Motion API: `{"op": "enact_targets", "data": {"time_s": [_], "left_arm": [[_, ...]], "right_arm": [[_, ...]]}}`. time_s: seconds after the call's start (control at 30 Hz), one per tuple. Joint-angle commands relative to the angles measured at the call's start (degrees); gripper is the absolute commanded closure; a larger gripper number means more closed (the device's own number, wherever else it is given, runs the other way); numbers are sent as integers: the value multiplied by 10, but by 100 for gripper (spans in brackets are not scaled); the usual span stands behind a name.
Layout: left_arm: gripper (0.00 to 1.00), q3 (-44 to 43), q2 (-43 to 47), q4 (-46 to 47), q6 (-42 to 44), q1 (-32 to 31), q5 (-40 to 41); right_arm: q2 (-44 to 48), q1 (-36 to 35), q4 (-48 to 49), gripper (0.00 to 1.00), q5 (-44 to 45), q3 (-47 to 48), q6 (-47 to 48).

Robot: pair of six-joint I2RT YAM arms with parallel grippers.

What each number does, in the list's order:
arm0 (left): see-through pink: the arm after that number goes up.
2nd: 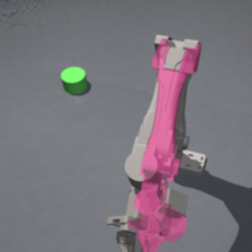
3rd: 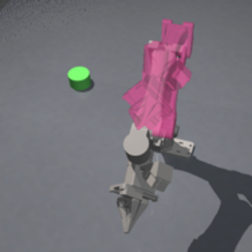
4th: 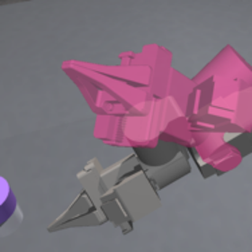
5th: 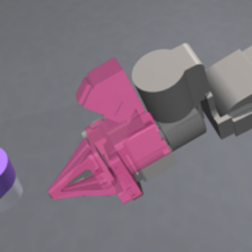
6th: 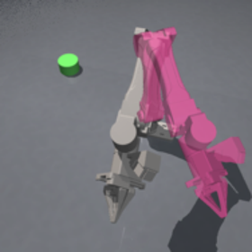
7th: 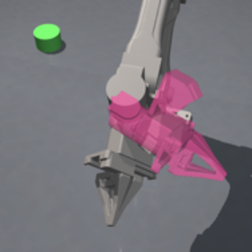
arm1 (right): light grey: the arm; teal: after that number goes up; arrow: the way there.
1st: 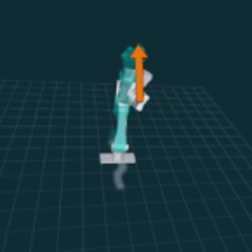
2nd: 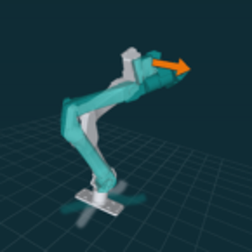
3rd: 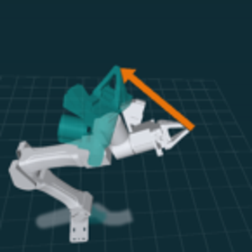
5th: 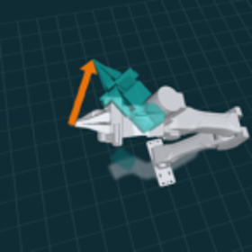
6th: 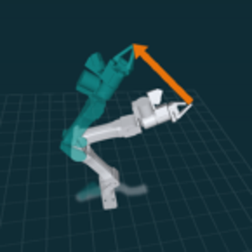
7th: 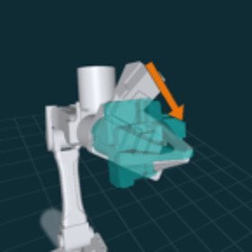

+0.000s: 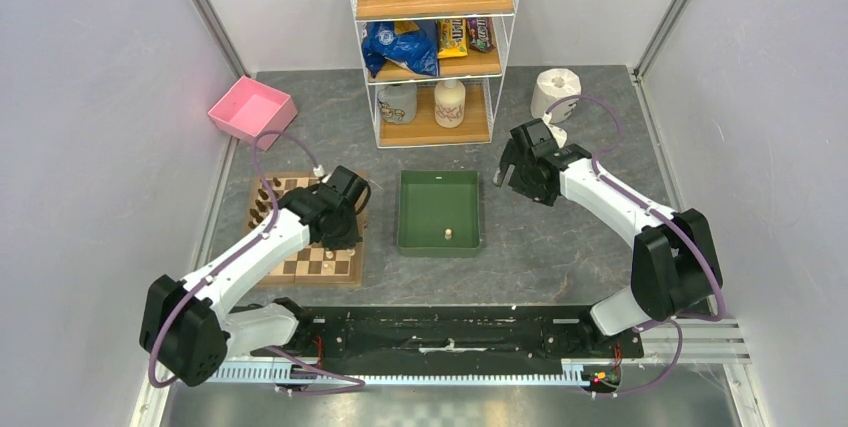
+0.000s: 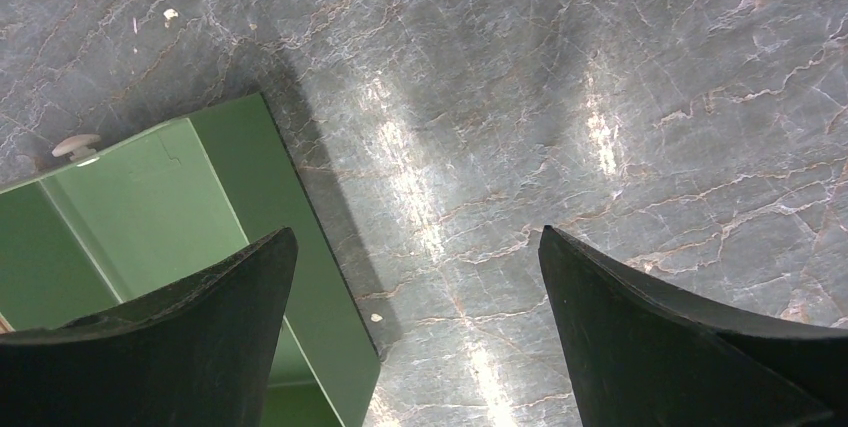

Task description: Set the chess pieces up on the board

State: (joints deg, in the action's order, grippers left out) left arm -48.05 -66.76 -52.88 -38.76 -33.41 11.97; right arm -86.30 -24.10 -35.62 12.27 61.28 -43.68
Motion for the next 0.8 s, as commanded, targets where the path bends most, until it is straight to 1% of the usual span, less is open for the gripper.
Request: {"op": "enact_targets", "data": {"time_s": [0.0,0.13,0.33,0.77], "left_arm": [[98,14,22,27,-11,35,-2],[98,28,22,24,-6,51,0],[98,40,27,31,-18,57,12],[98,44,12,42,-11,67,17]], "right_arm": [[-1,3,12,1,0,7,2],[-1,3,12,1,0,7,1],[-7,3,12,1,-3,10,2],[-7,3,12,1,-3,10,2]]}}
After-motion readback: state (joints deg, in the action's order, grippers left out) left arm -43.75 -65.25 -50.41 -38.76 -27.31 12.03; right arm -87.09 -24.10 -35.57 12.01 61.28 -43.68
